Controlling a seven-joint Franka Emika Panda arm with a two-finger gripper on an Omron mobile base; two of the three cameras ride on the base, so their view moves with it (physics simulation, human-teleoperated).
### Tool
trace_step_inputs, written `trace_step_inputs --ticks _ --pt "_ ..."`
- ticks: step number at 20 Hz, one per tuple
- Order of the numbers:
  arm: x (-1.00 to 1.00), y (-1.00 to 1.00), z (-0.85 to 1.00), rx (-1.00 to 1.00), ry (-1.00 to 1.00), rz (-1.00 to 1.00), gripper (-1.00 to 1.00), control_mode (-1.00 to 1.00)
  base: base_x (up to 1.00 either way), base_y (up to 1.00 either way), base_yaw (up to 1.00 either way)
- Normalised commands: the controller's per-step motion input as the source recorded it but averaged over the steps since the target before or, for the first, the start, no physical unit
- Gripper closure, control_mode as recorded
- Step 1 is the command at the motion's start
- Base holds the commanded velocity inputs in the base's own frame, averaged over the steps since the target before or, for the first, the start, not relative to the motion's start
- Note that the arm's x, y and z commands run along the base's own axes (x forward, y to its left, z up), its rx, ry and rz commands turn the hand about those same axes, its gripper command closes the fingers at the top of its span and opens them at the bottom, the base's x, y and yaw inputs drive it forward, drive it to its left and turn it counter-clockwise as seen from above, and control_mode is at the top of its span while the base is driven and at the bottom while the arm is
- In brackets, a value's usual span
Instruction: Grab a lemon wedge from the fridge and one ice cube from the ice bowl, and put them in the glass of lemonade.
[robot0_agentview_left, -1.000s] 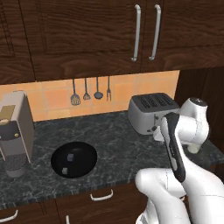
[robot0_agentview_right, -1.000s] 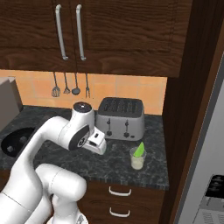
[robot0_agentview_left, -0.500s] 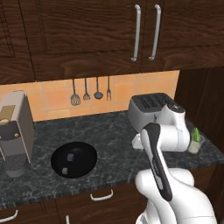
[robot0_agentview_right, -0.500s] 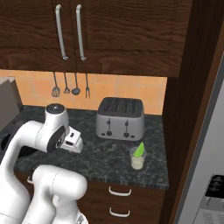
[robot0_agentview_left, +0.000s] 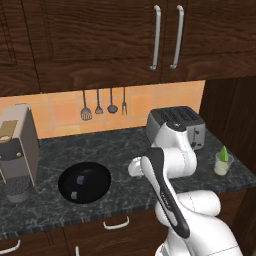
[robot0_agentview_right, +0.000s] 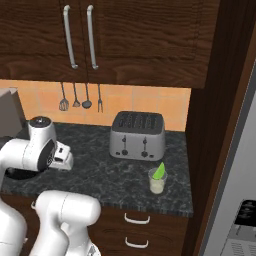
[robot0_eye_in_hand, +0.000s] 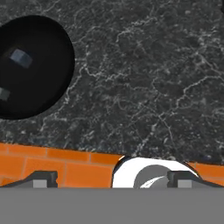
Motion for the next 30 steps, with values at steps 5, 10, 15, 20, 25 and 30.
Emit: trace_step_inputs --ticks 5,10,15,20,25,30 --pt "0.00 0.74 0.18 0.00 0.00 0.12 -1.00 -1.00 0.00 0.00 0.00" --pt "0.00 0.69 0.14 -0.01 0.00 0.10 -1.00 -1.00 0.00 0.00 0.00" --pt "0.19 0.67 0.01 -0.01 -0.01 0.00 -1.00 -1.00 0.00 0.00 0.00" --pt "0.72 0.53 -0.03 0.00 -0.01 0.00 -1.00 -1.00 0.00 0.00 0.00" --pt "0.61 0.42 -0.28 0.00 -0.03 0.00 -1.00 -1.00 0.00 0.00 0.00" --pt "0.07 0.19 -0.58 0.00 -0.06 0.00 -1.00 -1.00 0.00 0.00 0.00"
